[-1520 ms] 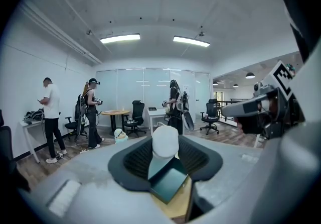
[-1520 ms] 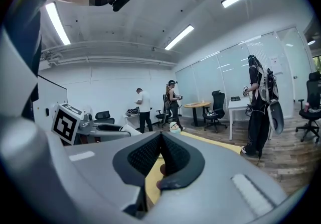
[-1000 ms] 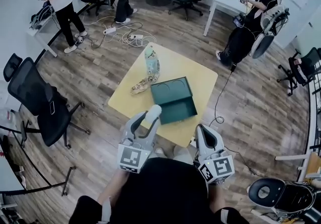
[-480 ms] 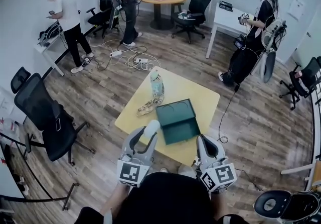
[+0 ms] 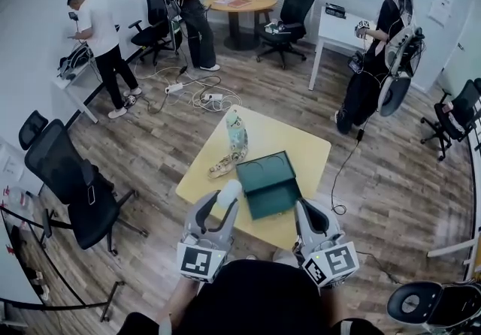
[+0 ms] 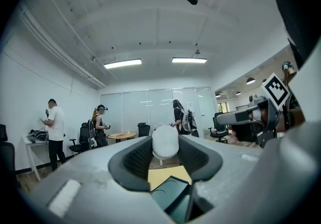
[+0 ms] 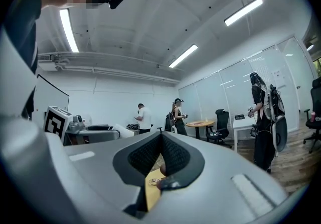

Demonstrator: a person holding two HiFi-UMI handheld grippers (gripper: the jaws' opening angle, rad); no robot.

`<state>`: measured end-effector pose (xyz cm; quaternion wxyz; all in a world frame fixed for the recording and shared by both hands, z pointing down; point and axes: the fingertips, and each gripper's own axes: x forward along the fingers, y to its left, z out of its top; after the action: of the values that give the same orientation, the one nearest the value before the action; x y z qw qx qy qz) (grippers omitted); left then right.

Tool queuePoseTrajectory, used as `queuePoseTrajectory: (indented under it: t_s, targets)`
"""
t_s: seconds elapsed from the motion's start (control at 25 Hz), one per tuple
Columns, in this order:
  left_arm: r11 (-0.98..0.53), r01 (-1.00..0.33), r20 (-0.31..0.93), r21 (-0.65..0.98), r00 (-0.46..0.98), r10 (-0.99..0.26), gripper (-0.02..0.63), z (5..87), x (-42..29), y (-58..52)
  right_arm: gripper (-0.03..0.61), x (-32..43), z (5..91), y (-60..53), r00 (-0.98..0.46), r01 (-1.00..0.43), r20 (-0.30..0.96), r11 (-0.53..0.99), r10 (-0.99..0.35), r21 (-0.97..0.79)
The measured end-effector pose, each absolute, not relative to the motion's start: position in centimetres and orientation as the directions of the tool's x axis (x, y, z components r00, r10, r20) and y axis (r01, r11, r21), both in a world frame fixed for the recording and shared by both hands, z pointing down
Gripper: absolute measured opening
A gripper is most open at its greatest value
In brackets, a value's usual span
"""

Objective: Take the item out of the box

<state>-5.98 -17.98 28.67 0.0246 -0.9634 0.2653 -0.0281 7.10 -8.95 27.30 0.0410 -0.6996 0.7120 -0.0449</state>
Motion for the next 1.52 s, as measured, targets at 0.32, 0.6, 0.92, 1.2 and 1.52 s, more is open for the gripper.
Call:
queuePoseTrajectory:
  t_s: [0.32,0.6,0.92,1.2,1.52]
  targets:
    - [-0.867,-0.495,0.035,-0.056,0.867,-0.497,0.164,28.4,-5.3,-17.7,0.002,7.3,26.9,-8.8,-0.007,-0.993,0.0,0.007,-1.0,-0.116]
    - [-0.866,-0.499,0.036,-0.043,0.865,-0.501,0.164,28.5,-5.4,-17.9,0.002,7.1,26.5,-9.1,-0.012,-0.994,-0.003,0.012,-1.0,-0.112]
    - [-0.861,-0.506,0.038,-0.042,0.861,-0.508,0.165,28.8,-5.8,-17.9,0.002,7.0,26.6,-9.1,-0.005,-0.995,-0.006,0.006,-1.0,-0.1]
    - [-0.865,-0.5,0.034,-0.043,0.865,-0.501,0.164,29.0,-5.6,-17.7,0.002,6.7,26.8,-9.1,-0.022,-0.996,-0.001,0.022,-1.0,-0.089]
    - [-0.867,-0.496,0.044,-0.041,0.866,-0.497,0.164,29.4,-5.4,-17.3,0.002,6.6,27.3,-8.6,-0.035,-0.996,0.006,0.035,-0.999,-0.083]
